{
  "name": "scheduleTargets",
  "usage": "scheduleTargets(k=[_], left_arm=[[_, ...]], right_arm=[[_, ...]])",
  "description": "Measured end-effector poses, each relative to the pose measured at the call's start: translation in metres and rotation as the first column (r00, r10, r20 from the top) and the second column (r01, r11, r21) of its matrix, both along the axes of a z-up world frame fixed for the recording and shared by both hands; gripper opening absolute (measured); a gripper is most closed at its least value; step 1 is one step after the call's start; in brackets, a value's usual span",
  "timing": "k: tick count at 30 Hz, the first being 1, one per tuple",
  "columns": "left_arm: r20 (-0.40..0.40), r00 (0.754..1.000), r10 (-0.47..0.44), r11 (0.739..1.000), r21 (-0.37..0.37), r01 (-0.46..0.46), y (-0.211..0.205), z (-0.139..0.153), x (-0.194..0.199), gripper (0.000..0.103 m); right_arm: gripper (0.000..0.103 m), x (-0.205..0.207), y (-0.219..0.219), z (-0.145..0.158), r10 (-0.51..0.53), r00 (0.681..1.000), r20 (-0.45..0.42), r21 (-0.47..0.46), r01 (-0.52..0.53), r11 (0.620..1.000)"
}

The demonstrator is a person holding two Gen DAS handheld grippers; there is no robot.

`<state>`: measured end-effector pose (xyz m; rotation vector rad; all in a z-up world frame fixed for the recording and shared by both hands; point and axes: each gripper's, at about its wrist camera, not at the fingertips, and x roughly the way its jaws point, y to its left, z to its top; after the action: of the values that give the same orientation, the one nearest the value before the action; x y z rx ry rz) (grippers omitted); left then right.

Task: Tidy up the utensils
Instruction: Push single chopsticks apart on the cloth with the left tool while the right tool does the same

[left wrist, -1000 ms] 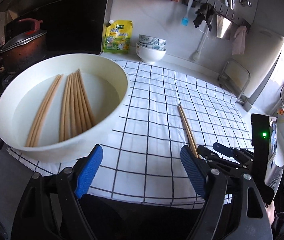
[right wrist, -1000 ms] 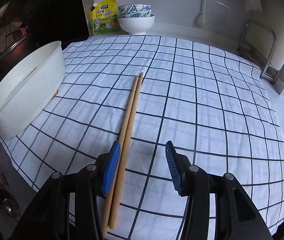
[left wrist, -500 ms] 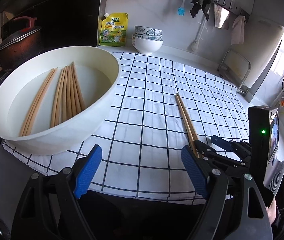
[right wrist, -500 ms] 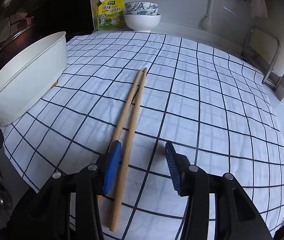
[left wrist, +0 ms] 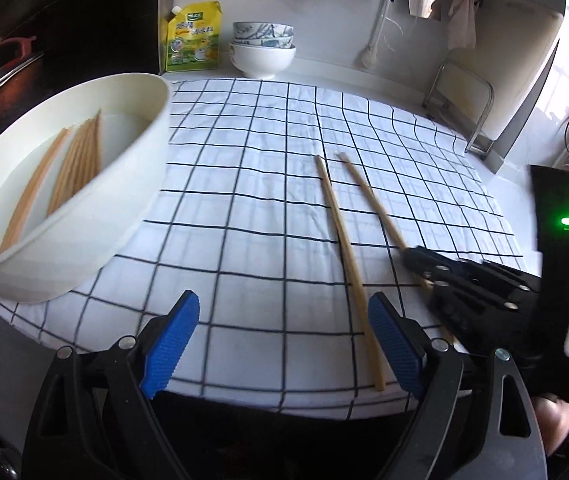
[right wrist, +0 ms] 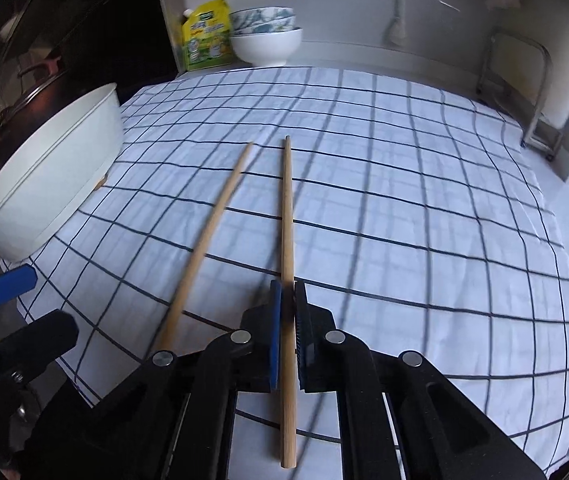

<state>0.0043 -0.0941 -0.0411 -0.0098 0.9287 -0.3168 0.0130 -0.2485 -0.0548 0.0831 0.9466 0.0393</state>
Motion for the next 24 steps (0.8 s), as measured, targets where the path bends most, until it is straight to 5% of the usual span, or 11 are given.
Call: scheduleTargets(k=[16, 20, 24], left_arm=[[-0.02, 0.998, 0.058, 0.996, 0.069, -0.056, -0.034, -0.027, 0.038, 0.085], [-0.018, 0.998, 0.061, 0.996, 0.069, -0.059, -0.035, -0.029, 0.04, 0.085], [-0.017, 0.998, 0.059, 0.996, 0.073, -0.058, -0.038, -0.031, 0.04, 0.087]], right_arm=[[0.007, -0.013, -0.047, 0.0, -0.082, 0.997, -0.007, 0.05, 0.083, 0.995], [0.026, -0.013, -0.045, 0.001, -0.072, 0.997, 0.004, 0.053, 0.072, 0.996], [0.029, -0.012, -0.043, 0.002, -0.068, 0.998, 0.014, 0.019, 0.067, 0.998]])
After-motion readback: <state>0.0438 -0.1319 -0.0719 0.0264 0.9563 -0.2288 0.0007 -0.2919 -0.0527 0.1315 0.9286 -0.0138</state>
